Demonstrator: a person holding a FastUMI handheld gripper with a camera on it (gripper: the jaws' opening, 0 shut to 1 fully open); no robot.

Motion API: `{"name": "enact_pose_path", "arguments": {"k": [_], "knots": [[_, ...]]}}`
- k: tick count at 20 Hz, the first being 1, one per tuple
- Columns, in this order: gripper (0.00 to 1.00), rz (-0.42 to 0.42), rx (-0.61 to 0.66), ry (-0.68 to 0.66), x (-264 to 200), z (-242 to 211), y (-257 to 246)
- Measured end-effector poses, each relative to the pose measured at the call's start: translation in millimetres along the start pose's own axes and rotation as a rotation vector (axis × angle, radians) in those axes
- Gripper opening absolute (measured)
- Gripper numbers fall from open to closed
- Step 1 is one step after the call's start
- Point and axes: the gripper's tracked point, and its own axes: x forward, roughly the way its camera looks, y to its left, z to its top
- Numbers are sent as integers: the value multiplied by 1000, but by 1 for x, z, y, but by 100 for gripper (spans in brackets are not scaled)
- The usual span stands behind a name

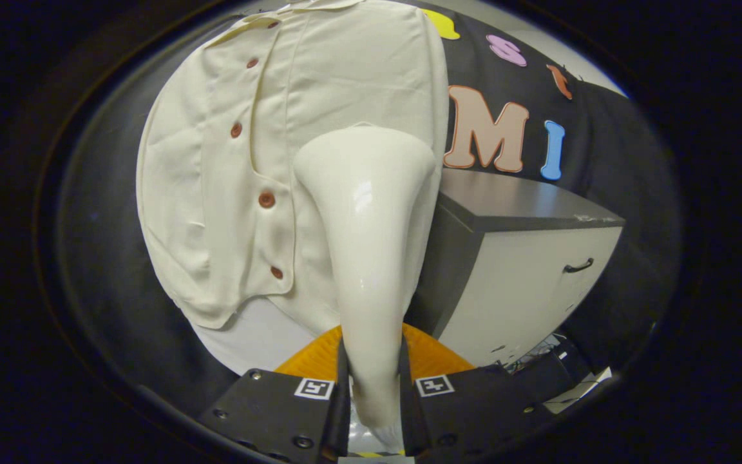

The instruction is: Iron the clothes twice with a garment steamer, once on the left side and once on the right side.

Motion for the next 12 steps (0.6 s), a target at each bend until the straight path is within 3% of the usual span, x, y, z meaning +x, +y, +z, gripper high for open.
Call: {"name": "enact_pose_path", "arguments": {"k": [12], "knots": [[32,-18,27,97,18,-88,9]]}}
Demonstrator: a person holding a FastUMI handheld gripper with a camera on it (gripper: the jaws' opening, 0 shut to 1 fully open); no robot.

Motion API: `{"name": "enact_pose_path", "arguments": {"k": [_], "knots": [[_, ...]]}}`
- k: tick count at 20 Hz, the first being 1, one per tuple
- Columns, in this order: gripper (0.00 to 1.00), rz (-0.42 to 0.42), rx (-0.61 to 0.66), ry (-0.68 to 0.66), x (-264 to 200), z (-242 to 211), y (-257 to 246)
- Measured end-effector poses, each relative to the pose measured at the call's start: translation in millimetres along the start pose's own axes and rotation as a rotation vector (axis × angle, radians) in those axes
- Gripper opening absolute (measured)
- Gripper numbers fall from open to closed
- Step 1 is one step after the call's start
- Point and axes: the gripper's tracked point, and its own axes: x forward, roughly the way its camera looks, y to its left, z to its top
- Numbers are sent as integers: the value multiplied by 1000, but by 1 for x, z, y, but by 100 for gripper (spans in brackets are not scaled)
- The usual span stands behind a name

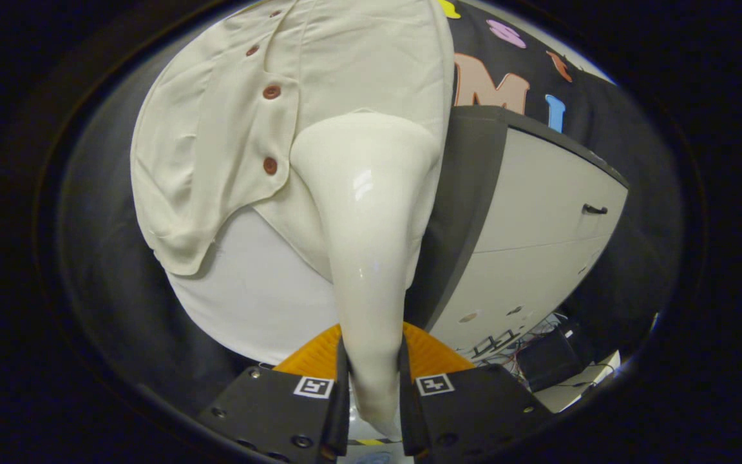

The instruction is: Iron the clothes twice with a garment steamer, once on the left side and once on the right side.

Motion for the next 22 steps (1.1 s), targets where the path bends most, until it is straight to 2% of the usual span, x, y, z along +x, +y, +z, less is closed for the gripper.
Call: {"name": "enact_pose_path", "arguments": {"k": [11,15,22], "knots": [[33,-2,-12,67,-6,-46,9],[32,25,-23,30,-29,-45,7],[32,108,-45,-39,-99,-27,4]]}}
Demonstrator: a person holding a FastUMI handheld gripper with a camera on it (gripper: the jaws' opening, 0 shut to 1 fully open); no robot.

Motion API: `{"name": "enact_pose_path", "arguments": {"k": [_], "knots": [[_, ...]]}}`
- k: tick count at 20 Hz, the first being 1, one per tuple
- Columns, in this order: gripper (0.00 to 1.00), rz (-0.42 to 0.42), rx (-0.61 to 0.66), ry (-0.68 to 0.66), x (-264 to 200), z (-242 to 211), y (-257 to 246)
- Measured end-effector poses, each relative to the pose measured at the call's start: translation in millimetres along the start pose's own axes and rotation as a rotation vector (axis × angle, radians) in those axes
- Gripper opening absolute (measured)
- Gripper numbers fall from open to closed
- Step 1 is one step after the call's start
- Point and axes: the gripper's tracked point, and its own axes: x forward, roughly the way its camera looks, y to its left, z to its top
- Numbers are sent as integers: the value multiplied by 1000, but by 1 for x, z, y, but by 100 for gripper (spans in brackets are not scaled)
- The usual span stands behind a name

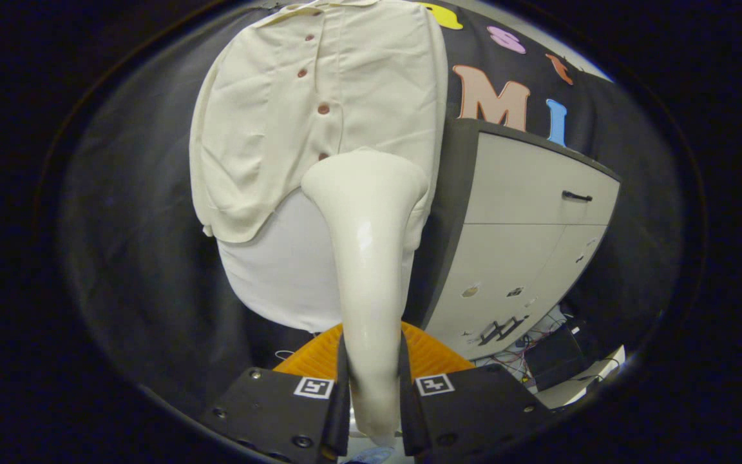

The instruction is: Iron the clothes twice with a garment steamer, once on the left side and once on the right side.

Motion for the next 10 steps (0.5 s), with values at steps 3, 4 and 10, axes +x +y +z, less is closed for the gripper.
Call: {"name": "enact_pose_path", "arguments": {"k": [3,4,10], "knots": [[33,33,-8,-27,-33,23,1],[32,40,-19,-38,-44,32,2],[32,87,-45,-174,-103,112,5]]}}
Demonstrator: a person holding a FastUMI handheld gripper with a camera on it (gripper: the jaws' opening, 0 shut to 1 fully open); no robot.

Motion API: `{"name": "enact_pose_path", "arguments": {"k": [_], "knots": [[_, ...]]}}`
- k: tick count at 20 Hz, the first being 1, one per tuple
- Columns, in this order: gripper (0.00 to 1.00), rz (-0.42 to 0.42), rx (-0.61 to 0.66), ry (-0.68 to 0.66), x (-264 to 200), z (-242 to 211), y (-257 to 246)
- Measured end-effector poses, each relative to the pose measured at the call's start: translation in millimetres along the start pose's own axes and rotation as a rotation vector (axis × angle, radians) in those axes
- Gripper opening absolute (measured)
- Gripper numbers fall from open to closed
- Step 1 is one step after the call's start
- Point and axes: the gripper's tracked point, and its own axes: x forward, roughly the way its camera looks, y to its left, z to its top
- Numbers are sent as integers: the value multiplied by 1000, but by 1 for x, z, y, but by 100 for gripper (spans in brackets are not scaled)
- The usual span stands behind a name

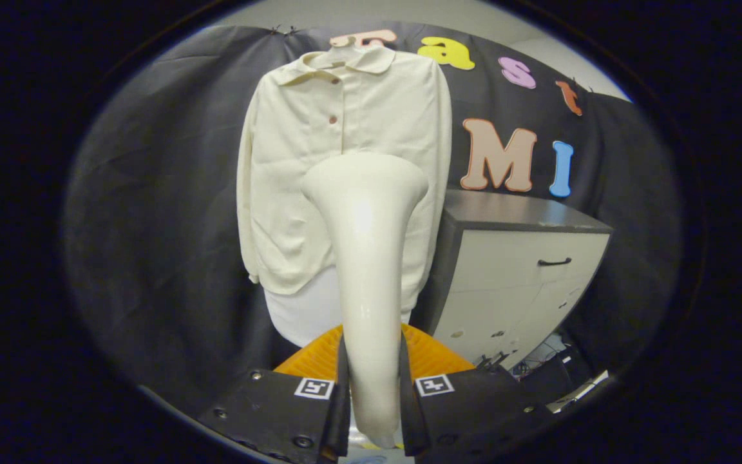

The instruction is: Iron the clothes twice with a garment steamer, once on the left side and once on the right side.

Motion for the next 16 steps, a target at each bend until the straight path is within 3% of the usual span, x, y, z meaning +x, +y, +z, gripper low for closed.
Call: {"name": "enact_pose_path", "arguments": {"k": [6,16], "knots": [[32,35,-27,-115,-36,70,-5],[32,22,-16,-258,-110,126,-61]]}}
